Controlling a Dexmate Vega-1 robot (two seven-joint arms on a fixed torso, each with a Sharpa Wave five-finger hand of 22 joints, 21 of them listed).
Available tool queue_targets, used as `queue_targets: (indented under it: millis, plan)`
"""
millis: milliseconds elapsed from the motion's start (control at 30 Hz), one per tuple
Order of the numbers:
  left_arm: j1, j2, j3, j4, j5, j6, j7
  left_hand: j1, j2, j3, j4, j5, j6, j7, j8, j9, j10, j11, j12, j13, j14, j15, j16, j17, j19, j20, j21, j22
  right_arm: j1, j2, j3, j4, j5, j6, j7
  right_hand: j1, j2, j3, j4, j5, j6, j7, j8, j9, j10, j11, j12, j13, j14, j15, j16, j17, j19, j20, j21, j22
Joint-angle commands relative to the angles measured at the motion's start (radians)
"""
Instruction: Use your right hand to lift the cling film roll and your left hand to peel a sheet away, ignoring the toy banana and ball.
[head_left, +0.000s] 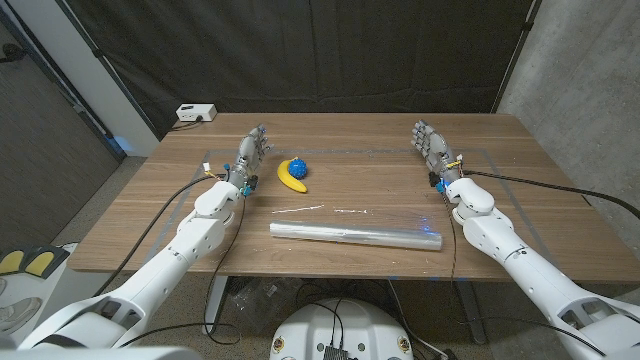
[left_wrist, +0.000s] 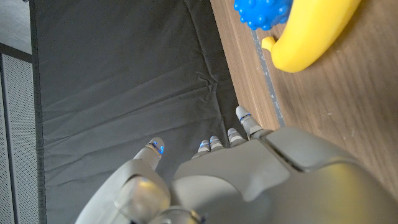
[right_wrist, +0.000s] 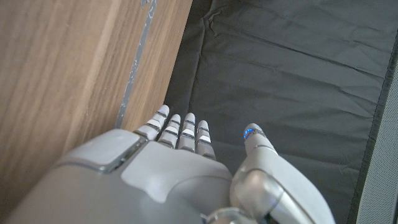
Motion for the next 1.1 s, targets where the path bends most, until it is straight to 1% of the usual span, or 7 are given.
queue_targets:
  millis: [33,133,233,533,767,1000,1100]
  plan:
    - [-0.019,-0.039,-0.033,0.043,0.043,0.029,-0.040,0.005,0.008,0.003,-0.003,0.007,-0.052,-0.006,0.009,0.003,0.011,0.008,0.009,0.003,-0.012,-0.055,0.008,0.003,-0.111,-0.076,0.004,0.003,-0.029,0.137,0.157,-0.017,-0.221,-0.047,0.042,0.022,0.000,0.008,-0.011,0.006,0.022,-0.002,0.008,0.002,0.019,0.000,0.009,0.004,0.021,0.005,0.008,0.005,0.017,0.006,0.006,0.006]
    - [-0.024,-0.048,-0.039,0.050,0.054,0.033,-0.044,0.008,0.007,0.001,-0.006,0.007,-0.039,-0.013,0.011,0.003,0.021,0.015,0.011,0.003,-0.001,-0.049,0.010,0.003,-0.099,-0.061,0.004,0.003,-0.040,0.151,0.181,-0.041,-0.279,-0.070,0.049,0.032,-0.001,0.012,-0.020,0.008,0.030,-0.006,0.009,0.003,0.029,0.002,0.011,0.005,0.031,0.007,0.008,0.005,0.024,0.012,0.007,0.006]
    - [-0.030,-0.054,-0.041,0.055,0.062,0.042,-0.053,0.013,0.005,-0.002,-0.009,0.007,-0.021,-0.026,0.012,0.004,0.046,0.035,0.016,0.005,0.019,-0.029,0.013,0.004,-0.076,-0.019,0.004,0.005,-0.054,0.158,0.197,-0.071,-0.334,-0.091,0.049,0.037,-0.003,0.013,-0.025,0.009,0.038,-0.008,0.011,0.003,0.034,0.003,0.012,0.005,0.040,0.010,0.009,0.006,0.028,0.016,0.007,0.006]
    - [-0.053,-0.071,-0.036,0.068,0.084,0.063,-0.074,0.019,0.002,-0.006,-0.012,0.005,0.034,-0.044,0.023,0.005,0.082,0.064,0.023,0.007,0.046,0.003,0.015,0.005,-0.057,0.009,-0.002,0.007,-0.106,0.143,0.204,-0.189,-0.488,-0.114,0.023,0.058,-0.012,0.015,-0.049,0.012,0.101,-0.016,0.023,0.005,0.103,0.012,0.030,0.006,0.119,0.011,0.019,0.007,0.076,0.031,0.020,0.009]
    - [-0.068,-0.078,-0.028,0.074,0.100,0.071,-0.087,0.023,0.002,-0.009,-0.013,0.004,0.075,-0.041,0.029,0.007,0.117,0.082,0.031,0.010,0.065,0.016,0.017,0.006,-0.041,0.037,-0.005,0.008,-0.144,0.091,0.179,-0.311,-0.598,-0.153,-0.003,0.080,-0.025,0.025,-0.069,0.019,0.159,-0.025,0.029,0.008,0.180,0.020,0.050,0.009,0.230,0.004,0.033,0.010,0.128,0.044,0.035,0.013]
    - [-0.077,-0.085,-0.020,0.076,0.110,0.078,-0.094,0.024,0.002,-0.011,-0.013,0.004,0.086,-0.045,0.027,0.008,0.128,0.090,0.032,0.011,0.077,0.022,0.019,0.006,-0.032,0.053,-0.007,0.009,-0.165,0.036,0.153,-0.410,-0.668,-0.214,-0.008,0.081,-0.030,0.027,-0.070,0.021,0.183,-0.026,0.032,0.008,0.212,0.024,0.058,0.010,0.259,-0.006,0.034,0.012,0.143,0.045,0.039,0.014]
    - [-0.081,-0.089,-0.016,0.076,0.113,0.082,-0.096,0.025,0.003,-0.012,-0.012,0.003,0.090,-0.046,0.026,0.008,0.134,0.093,0.033,0.012,0.086,0.026,0.020,0.007,-0.024,0.074,-0.007,0.010,-0.167,0.012,0.138,-0.432,-0.695,-0.220,-0.011,0.082,-0.032,0.028,-0.070,0.023,0.193,-0.028,0.033,0.008,0.225,0.023,0.061,0.010,0.272,-0.009,0.035,0.012,0.150,0.045,0.041,0.014]
